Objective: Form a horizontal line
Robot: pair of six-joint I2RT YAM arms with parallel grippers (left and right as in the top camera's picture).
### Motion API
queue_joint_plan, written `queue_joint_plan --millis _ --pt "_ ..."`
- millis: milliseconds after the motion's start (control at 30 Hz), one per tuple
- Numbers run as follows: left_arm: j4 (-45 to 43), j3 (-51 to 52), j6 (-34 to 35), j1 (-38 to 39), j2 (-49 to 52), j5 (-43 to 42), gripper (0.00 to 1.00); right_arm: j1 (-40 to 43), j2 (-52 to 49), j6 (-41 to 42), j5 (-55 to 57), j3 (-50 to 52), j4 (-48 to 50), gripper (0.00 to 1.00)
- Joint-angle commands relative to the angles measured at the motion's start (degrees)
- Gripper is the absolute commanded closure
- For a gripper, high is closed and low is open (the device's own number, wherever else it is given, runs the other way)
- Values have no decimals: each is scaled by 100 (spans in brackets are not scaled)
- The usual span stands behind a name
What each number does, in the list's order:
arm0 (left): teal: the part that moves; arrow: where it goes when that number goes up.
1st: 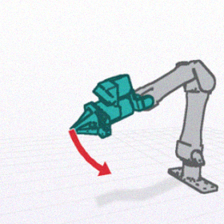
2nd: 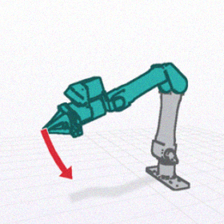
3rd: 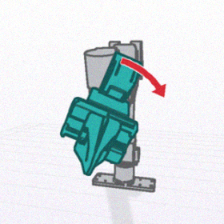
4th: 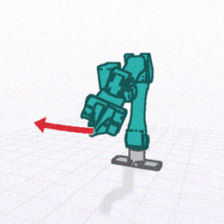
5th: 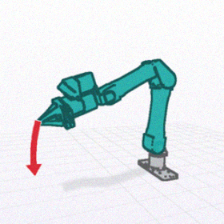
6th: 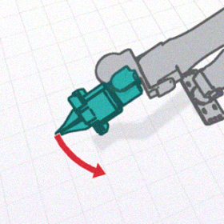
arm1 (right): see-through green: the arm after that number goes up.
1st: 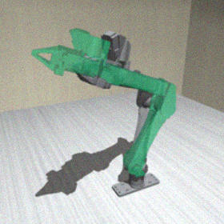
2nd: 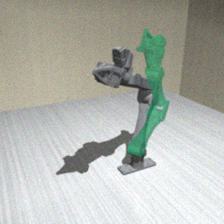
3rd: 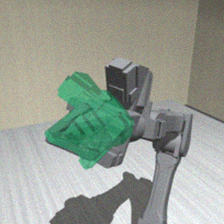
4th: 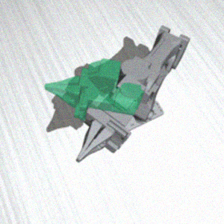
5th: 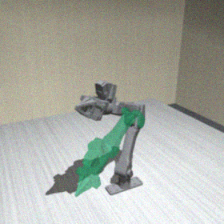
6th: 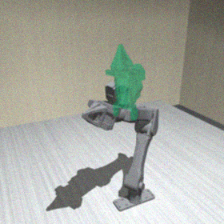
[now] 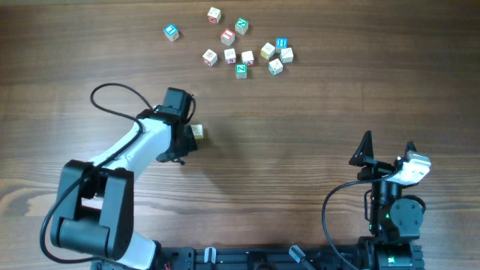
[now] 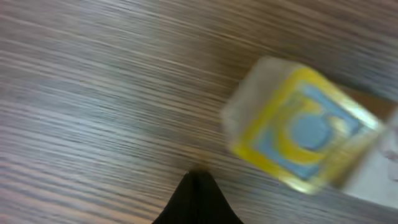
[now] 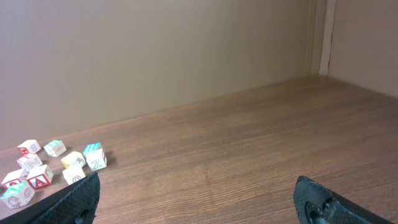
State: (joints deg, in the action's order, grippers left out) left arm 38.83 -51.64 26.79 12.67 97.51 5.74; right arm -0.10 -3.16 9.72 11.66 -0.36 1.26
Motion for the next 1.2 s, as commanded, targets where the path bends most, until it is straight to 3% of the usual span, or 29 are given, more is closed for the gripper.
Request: queue_joint_plan --millis 0,100,200,367,1167 --pt "-7 -120 129 -592 -337 33 96 28 31 -72 37 4 17 0" --pt "-592 -120 203 -1040 -387 -205 96 28 31 -68 37 4 15 0" --pt "-1172 -120 203 -981 -376 -940 96 28 31 -70 37 4 17 0" --pt "-881 -120 201 -778 -376 -481 96 28 31 -70 37 4 17 0" --pt "-859 -120 203 -763 -376 -994 96 28 31 -70 37 4 15 0"
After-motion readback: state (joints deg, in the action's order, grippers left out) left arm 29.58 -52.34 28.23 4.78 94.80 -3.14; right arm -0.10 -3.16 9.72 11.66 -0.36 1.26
